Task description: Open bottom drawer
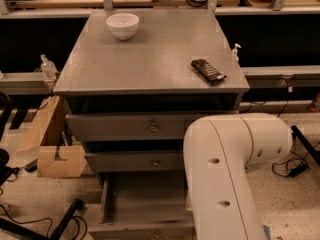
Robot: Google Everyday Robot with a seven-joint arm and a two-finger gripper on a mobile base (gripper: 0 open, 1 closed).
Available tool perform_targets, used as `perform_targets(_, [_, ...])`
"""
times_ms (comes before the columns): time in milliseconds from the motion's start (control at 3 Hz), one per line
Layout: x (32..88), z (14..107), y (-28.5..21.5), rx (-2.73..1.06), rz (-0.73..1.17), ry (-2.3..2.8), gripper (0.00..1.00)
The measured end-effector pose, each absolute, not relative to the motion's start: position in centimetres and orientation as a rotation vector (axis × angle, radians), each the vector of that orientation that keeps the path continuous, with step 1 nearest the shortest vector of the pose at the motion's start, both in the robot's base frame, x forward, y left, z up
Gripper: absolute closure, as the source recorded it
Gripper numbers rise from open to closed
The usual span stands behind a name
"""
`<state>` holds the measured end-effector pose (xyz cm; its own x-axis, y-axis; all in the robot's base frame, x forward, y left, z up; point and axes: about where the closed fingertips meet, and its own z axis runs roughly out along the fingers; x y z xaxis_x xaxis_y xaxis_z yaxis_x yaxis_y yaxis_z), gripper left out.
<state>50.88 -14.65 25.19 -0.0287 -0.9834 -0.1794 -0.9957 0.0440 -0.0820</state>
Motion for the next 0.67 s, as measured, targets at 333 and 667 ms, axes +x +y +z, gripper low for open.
perform_targets(333, [51.7, 22.0, -12.8, -2.064, 0.161, 2.05, 1.0])
perform_targets(667, [54.9, 18.7, -11.2, -2.021, 0.197, 1.969, 1.0])
